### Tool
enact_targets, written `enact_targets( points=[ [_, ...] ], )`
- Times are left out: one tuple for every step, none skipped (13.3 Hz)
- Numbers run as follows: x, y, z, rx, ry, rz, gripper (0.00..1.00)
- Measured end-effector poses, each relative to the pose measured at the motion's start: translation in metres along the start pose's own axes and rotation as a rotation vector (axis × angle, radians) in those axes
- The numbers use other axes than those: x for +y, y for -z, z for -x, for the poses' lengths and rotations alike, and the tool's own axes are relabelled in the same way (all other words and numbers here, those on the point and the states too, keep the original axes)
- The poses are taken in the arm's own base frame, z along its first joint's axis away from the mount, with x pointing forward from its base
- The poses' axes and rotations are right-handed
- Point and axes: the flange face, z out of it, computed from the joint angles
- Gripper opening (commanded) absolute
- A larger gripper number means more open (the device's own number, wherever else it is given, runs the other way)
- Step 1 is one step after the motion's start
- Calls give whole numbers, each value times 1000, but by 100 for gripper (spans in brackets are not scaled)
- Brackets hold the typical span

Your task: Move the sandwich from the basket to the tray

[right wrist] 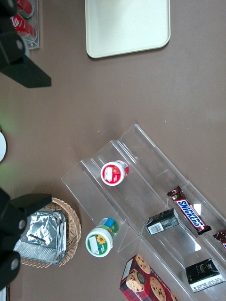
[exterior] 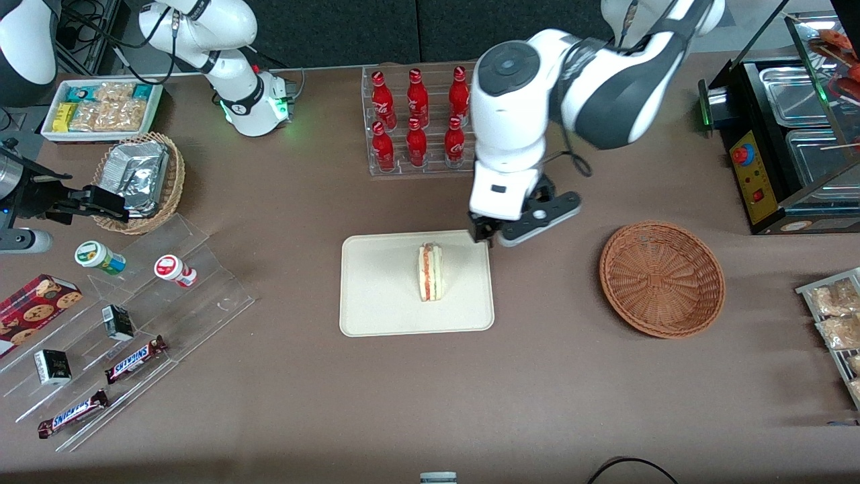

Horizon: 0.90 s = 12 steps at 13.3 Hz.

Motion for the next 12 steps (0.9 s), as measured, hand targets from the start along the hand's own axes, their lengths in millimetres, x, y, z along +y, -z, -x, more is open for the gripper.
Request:
enact_targets(
  points=[
    [-12, 8, -10, -13, 2, -4, 100],
    [-26, 17, -20, -35, -10, -3, 100],
    [-43, 27, -33, -61, -29, -1, 100],
    [-63, 38, -46, -90, -54, 3, 100],
    [-85, 51, -59, -112, -79, 11, 100],
    [-107, 63, -72, -130, -102, 19, 100],
    [-133, 73, -85, -154, -132, 29, 100],
    [-161, 83, -100, -179, -161, 42, 100],
    [-194, 92, -116, -203, -193, 61, 100],
    [-228, 101, -130, -219, -224, 75, 100],
    [-262, 109, -141, -232, -261, 83, 100],
    [-293, 118, -147, -241, -301, 88, 100]
  ],
)
